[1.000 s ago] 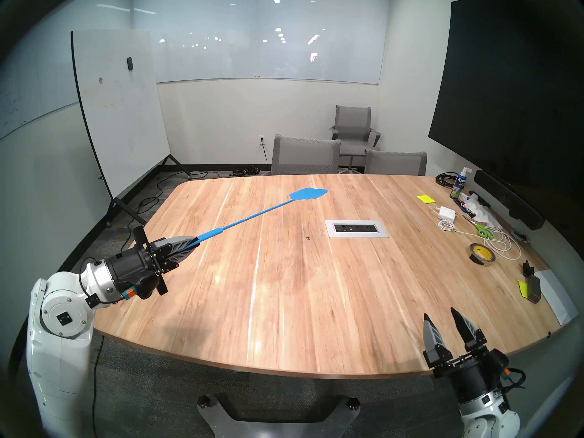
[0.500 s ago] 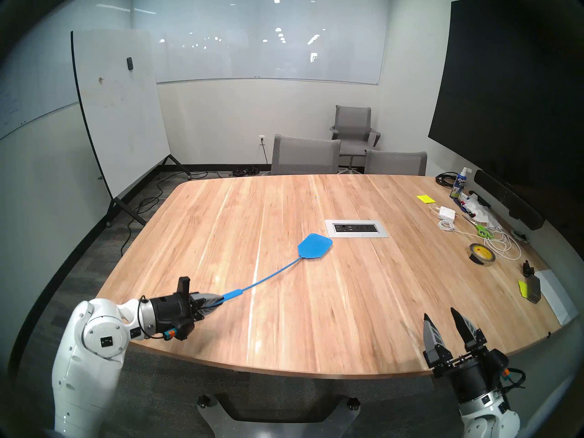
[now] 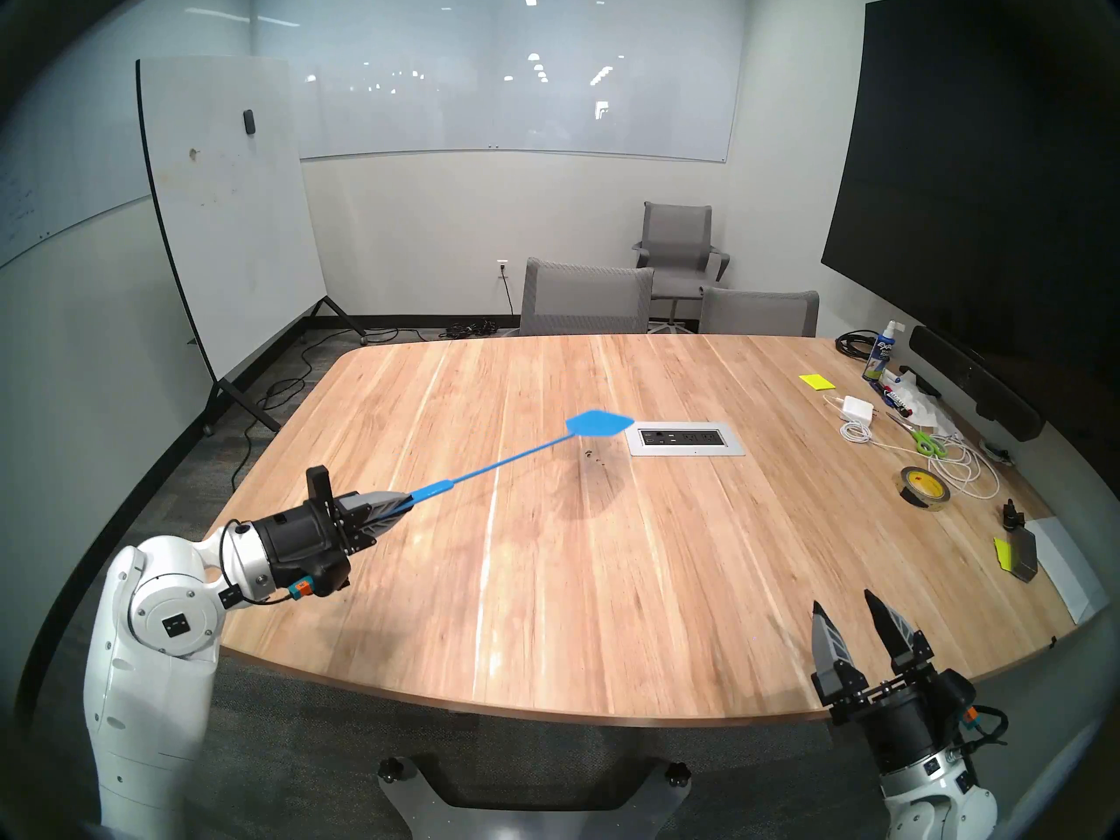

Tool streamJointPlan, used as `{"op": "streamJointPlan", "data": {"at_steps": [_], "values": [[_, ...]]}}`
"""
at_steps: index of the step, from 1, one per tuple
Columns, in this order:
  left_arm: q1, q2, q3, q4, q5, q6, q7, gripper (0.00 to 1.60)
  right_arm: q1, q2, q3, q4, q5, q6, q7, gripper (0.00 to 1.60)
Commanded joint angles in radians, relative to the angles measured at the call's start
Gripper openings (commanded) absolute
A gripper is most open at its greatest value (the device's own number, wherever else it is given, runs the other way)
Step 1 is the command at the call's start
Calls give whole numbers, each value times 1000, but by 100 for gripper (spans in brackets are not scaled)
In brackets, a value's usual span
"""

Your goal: Swat a bug on table

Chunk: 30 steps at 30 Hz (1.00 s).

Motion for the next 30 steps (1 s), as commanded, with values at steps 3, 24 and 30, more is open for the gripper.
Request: {"op": "streamJointPlan", "data": {"at_steps": [3, 24, 30], "values": [[15, -16, -92, -135, -147, 43, 18, 0, 1, 1, -1, -18, 0, 0, 2, 160], [-84, 38, -163, -274, -365, 200, -36, 0, 2, -1, 0, -18, -1, 2, 3, 160], [-106, 49, -117, -245, -353, 230, -75, 0, 1, -2, 1, -20, -2, 3, 2, 160]]}}
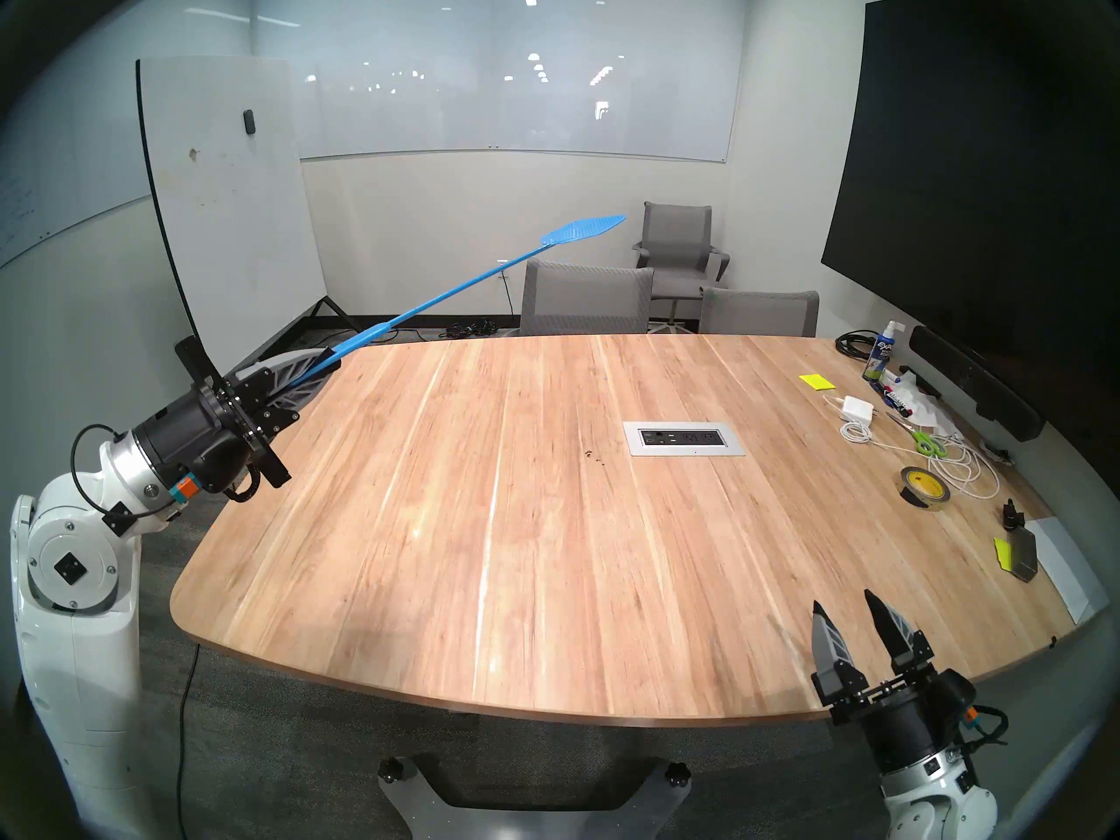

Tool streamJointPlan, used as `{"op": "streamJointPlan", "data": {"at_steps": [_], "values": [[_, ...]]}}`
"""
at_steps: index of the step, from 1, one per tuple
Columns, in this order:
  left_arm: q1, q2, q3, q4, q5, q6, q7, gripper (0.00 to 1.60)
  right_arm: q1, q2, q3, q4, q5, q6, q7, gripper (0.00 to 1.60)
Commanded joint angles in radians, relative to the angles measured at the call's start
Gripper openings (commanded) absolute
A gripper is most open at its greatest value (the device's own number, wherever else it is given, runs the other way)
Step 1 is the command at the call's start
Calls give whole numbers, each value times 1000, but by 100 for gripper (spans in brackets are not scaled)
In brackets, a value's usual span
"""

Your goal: Swat a bug on table

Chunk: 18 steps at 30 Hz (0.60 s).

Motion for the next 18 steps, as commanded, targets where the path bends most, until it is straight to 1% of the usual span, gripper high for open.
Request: {"op": "streamJointPlan", "data": {"at_steps": [1, 4, 5, 6, 7, 8, 9, 10, 12, 13, 14, 15, 16, 17, 18], "values": [[-44, 14, 46, 12, 8, 23, -15, 0, 0, 1, -1, -19, -1, 2, 0, 160], [-58, 15, 89, 76, 47, 22, -26, 0, 0, 1, -1, -19, -1, 1, 1, 160], [-58, 15, 89, 76, 47, 22, -26, 0, 0, 1, -1, -19, -1, 1, 1, 160], [-64, 14, 103, 99, 62, 18, -28, 0, 1, 1, -1, -18, -1, 1, 1, 160], [-68, 18, 140, 155, 104, 16, -42, 0, 1, 1, -1, -17, 0, 1, 2, 160], [-60, 20, 158, 177, 134, 22, -55, 0, 2, 1, -1, -16, 0, 0, 2, 160], [-44, 15, 168, 182, 157, 32, -63, 0, 2, 1, -1, -16, 0, 0, 2, 160], [-44, 15, 168, 182, 157, 32, -63, 0, 2, 1, -1, -16, 0, 0, 2, 160], [-15, 19, 197, 230, 199, 36, -88, 0, 3, 1, -1, -14, 0, 0, 3, 160], [9, 23, 216, 257, 207, 49, -117, 0, 4, 1, 0, -12, 0, 0, 3, 160], [56, 28, 251, 301, 245, 41, -147, 0, 5, 1, 0, -10, 0, -1, 3, 160], [56, 28, 251, 301, 245, 41, -147, 0, 5, 1, 0, -10, 0, -1, 3, 160], [74, 27, 266, 323, 261, 39, -159, 0, 5, 1, 0, -9, 0, -1, 3, 160], [82, 27, 299, 356, 296, 38, -198, 0, 5, 1, 0, -7, 0, -1, 3, 160], [82, 27, 299, 356, 296, 38, -198, 0, 5, 1, 0, -7, 0, -1, 3, 160]]}}
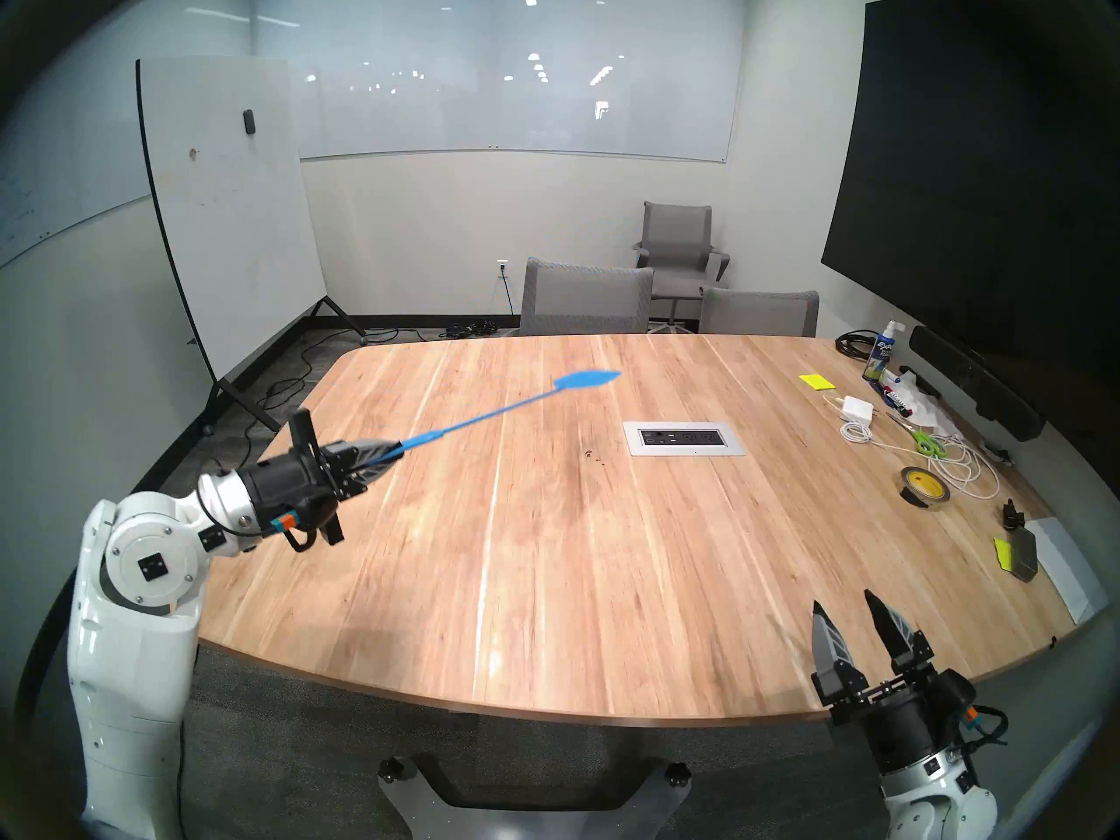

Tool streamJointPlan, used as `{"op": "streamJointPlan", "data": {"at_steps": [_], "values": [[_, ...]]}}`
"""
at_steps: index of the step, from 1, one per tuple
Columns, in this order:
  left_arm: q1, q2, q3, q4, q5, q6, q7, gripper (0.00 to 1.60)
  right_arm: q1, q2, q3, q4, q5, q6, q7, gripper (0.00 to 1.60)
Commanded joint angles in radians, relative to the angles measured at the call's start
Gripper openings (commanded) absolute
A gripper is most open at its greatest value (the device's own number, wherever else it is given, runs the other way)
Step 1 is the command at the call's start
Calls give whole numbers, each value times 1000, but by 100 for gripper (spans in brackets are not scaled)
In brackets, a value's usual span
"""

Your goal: Swat a bug on table

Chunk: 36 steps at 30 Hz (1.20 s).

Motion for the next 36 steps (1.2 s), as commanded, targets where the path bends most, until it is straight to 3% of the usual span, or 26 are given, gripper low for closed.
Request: {"op": "streamJointPlan", "data": {"at_steps": [1, 4, 6, 7, 13, 27, 32, 36], "values": [[114, 4, 100, 123, 93, -6, -76, 0, 4, 2, -1, -9, 1, -2, 2, 160], [111, 13, 135, 186, 146, -13, -85, 0, 4, 2, -1, -12, 1, -2, 3, 160], [48, 20, 152, 227, 182, -22, -73, 0, 3, 1, -1, -16, 0, -1, 4, 160], [-28, 24, 142, 268, 155, -47, -51, 0, 1, 0, 0, -19, 0, 1, 3, 160], [-51, 26, 86, 218, 106, -50, -20, 0, 3, 0, 0, -16, 0, 0, 4, 160], [-18, 29, -100, 136, -58, -64, 37, 0, 3, -2, 1, -19, -2, 2, 5, 160], [-1, 12, -139, 111, -68, -68, 62, 0, 2, -3, 1, -20, -2, 3, 5, 160], [9, -16, -154, 104, -24, -69, 102, 0, 2, -4, 2, -21, -3, 4, 4, 160]]}}
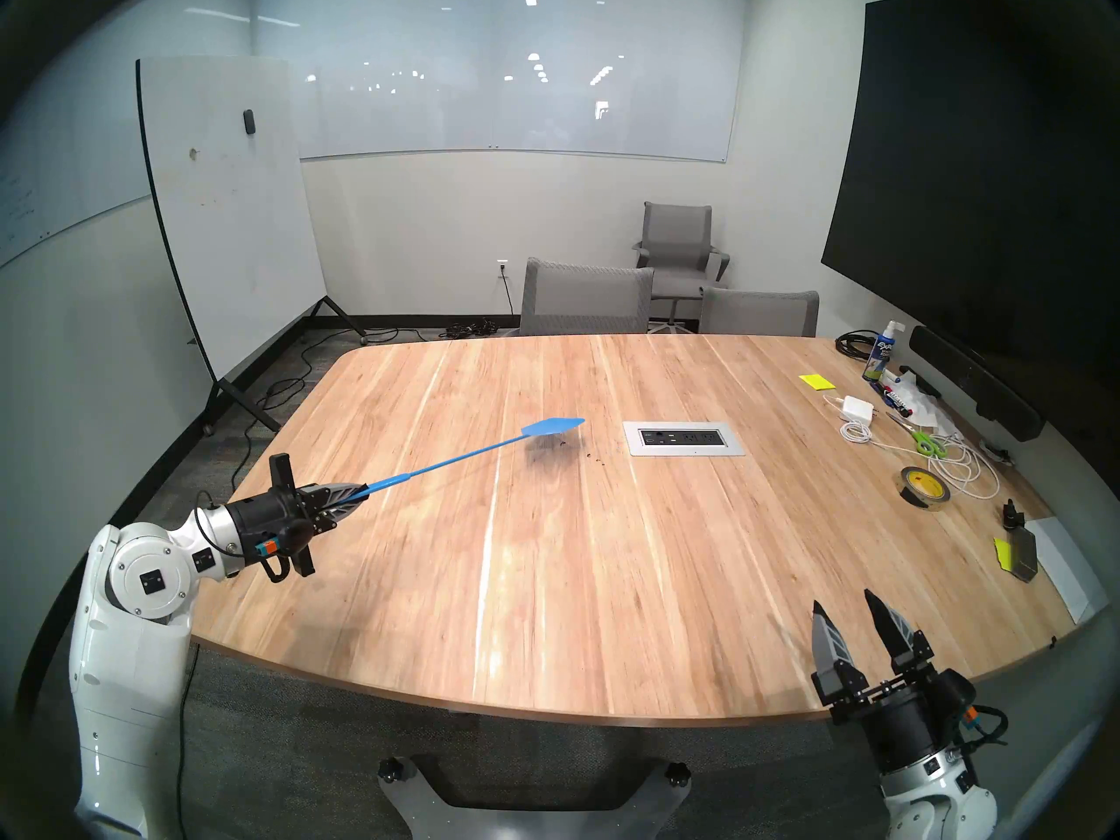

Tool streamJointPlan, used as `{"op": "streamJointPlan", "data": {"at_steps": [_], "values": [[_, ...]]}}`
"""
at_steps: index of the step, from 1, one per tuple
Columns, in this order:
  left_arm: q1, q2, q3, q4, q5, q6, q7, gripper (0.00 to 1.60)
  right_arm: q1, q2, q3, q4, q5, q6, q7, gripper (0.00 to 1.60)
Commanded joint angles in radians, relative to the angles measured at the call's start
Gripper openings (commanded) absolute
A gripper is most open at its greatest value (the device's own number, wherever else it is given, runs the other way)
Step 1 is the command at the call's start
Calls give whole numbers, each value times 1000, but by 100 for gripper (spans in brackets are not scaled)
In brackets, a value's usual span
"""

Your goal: Swat a bug on table

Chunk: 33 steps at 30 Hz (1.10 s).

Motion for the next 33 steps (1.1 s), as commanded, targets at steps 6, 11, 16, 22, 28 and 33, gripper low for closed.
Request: {"op": "streamJointPlan", "data": {"at_steps": [6, 11, 16, 22, 28, 33], "values": [[-23, -64, -43, 2, 62, 27, 96, 0, -1, -1, 0, -21, -1, 3, 1, 160], [-64, -75, -57, 43, 72, 63, 113, 0, 0, -1, 0, -21, -2, 3, 2, 160], [-99, -77, -71, 99, 113, 74, 152, 0, 0, -2, 1, -20, -2, 4, 2, 160], [-97, -73, -87, 131, 175, 61, 198, 0, 1, -3, 1, -21, -3, 5, 3, 160], [-89, -73, -92, 144, 230, 52, 229, 0, 1, -3, 2, -21, -3, 5, 3, 160], [-82, -82, -95, 138, 273, 55, 247, 0, 1, -4, 2, -21, -4, 6, 3, 160]]}}
